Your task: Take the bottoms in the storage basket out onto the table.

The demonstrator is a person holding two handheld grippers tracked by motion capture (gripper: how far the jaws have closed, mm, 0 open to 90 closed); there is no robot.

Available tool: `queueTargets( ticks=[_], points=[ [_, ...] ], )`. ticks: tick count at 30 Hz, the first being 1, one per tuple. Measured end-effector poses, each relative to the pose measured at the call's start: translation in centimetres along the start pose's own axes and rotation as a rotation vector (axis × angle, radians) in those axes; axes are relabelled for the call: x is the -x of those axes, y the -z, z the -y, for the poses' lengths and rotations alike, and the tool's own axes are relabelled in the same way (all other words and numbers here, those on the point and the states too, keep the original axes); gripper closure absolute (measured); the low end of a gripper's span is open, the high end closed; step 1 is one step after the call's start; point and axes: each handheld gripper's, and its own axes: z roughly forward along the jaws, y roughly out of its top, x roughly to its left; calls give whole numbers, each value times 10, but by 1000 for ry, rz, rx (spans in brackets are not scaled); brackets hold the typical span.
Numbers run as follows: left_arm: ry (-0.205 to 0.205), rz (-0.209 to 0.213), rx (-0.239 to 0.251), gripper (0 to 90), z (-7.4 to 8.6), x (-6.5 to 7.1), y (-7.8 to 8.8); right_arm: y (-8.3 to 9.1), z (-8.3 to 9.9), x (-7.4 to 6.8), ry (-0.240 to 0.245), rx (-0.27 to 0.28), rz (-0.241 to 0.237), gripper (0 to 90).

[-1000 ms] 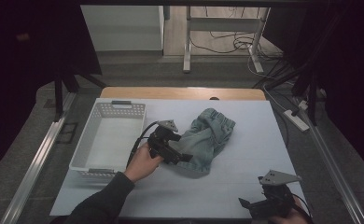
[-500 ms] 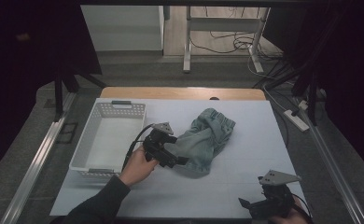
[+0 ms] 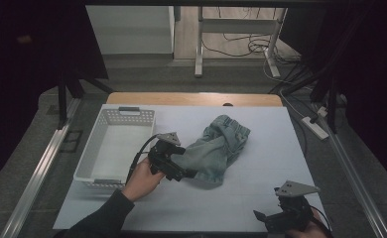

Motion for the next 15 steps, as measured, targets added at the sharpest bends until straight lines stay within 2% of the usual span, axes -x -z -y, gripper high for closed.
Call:
queueTargets(
  ticks=[15],
  points=[
    [15, 9, 10, 0, 11, 2, 10, 0, 0, 0, 3, -1, -2, 2]
  ],
)
